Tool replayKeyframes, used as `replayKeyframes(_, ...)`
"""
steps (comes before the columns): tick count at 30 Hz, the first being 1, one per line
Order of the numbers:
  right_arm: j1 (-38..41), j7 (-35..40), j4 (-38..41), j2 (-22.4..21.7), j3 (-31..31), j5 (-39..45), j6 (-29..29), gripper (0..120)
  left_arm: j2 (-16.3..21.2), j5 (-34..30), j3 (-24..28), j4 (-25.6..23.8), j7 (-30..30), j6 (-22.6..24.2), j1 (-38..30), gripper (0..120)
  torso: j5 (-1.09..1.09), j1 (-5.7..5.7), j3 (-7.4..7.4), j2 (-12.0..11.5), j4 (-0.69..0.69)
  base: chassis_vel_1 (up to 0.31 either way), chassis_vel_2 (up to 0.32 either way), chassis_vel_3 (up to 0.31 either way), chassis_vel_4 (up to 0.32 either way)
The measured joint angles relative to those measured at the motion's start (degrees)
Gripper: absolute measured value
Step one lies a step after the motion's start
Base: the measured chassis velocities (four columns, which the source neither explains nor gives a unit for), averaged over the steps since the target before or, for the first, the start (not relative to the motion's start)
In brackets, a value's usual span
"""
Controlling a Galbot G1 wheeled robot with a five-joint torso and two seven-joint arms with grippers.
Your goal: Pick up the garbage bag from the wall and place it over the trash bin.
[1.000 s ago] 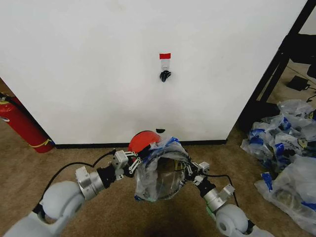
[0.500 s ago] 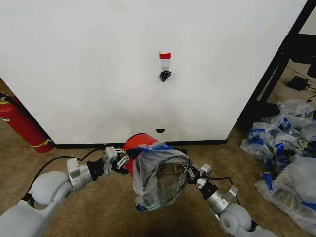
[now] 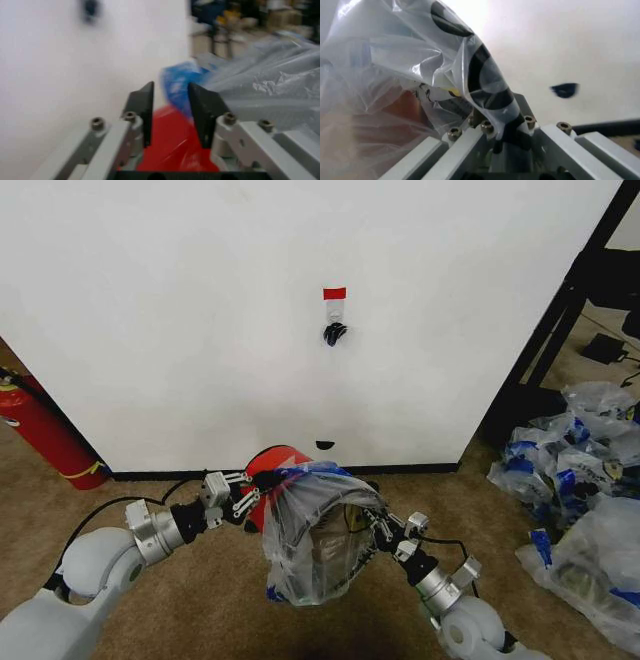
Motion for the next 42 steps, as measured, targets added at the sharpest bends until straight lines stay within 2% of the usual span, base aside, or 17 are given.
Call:
replayKeyframes(1, 0.0, 0.0, 0.0, 0.0, 0.0, 0.0, 0.0, 0, 0.0, 0.0, 0.0, 0.0, 0.0, 0.0, 0.0, 31, 0.00, 0.00, 0.00, 0.0, 0.00, 0.000, 0.000, 0.000, 0.000)
replayKeyframes(4, -0.3, 6.0, 1.2, 0.6, -0.2, 1.9, -0.2, 0, -2.4, 0.1, -1.5, -1.3, -7.9, -0.5, 1.4, 42, -0.01, 0.00, 0.00, 0.0, 0.00, 0.000, 0.000, 0.000, 0.000)
replayKeyframes(7, -0.4, 11.8, 2.5, 1.6, -0.3, 3.4, -0.3, 0, -5.2, 1.8, -1.9, -6.5, -14.1, -1.3, 5.1, 57, 0.00, 0.00, 0.00, 0.0, -0.01, 0.000, 0.000, 0.000, 0.000)
replayKeyframes(9, -0.3, 12.8, 2.7, 1.9, -0.4, 3.5, -0.3, 0, -5.8, 2.3, -1.9, -7.8, -14.7, -1.5, 6.1, 60, 0.00, 0.00, 0.00, 0.0, -0.01, 0.000, 0.000, 0.000, 0.000)
replayKeyframes(13, -0.2, 16.2, 3.6, 3.3, -0.6, 4.6, -0.3, 0, -10.1, 4.4, 0.7, -14.7, -15.2, -2.6, 14.0, 77, 0.01, 0.00, -0.01, 0.0, 0.02, 0.000, 0.000, 0.000, 0.000)
replayKeyframes(18, -0.2, 16.0, 3.7, 3.2, -0.5, 4.7, 0.0, 0, -12.3, 3.1, 2.1, -14.8, -13.9, -2.6, 17.0, 94, 0.00, 0.00, -0.01, 0.0, 0.00, 0.000, 0.000, 0.000, 0.000)
replayKeyframes(24, 0.0, 15.6, 4.1, 2.7, 0.1, 5.2, 0.2, 0, -13.3, 2.2, 2.8, -13.5, -15.5, -1.2, 16.6, 100, -0.01, 0.00, 0.00, 0.0, 0.00, 0.000, 0.000, 0.000, 0.000)
replayKeyframes(30, -0.1, 15.1, 4.2, 3.1, -0.3, 5.1, 0.3, 0, -14.1, 2.1, 3.2, -12.4, -18.0, 0.9, 14.3, 100, 0.00, 0.00, 0.00, 0.0, -0.01, 0.000, 0.000, 0.000, 0.000)
replayKeyframes(42, -0.4, 14.3, 5.0, 3.0, -0.6, 4.1, 0.1, 0, -14.1, 3.4, 3.5, -10.3, -18.6, 2.5, 13.0, 100, -0.01, 0.00, 0.00, 0.0, 0.00, 0.000, 0.000, 0.000, 0.000)
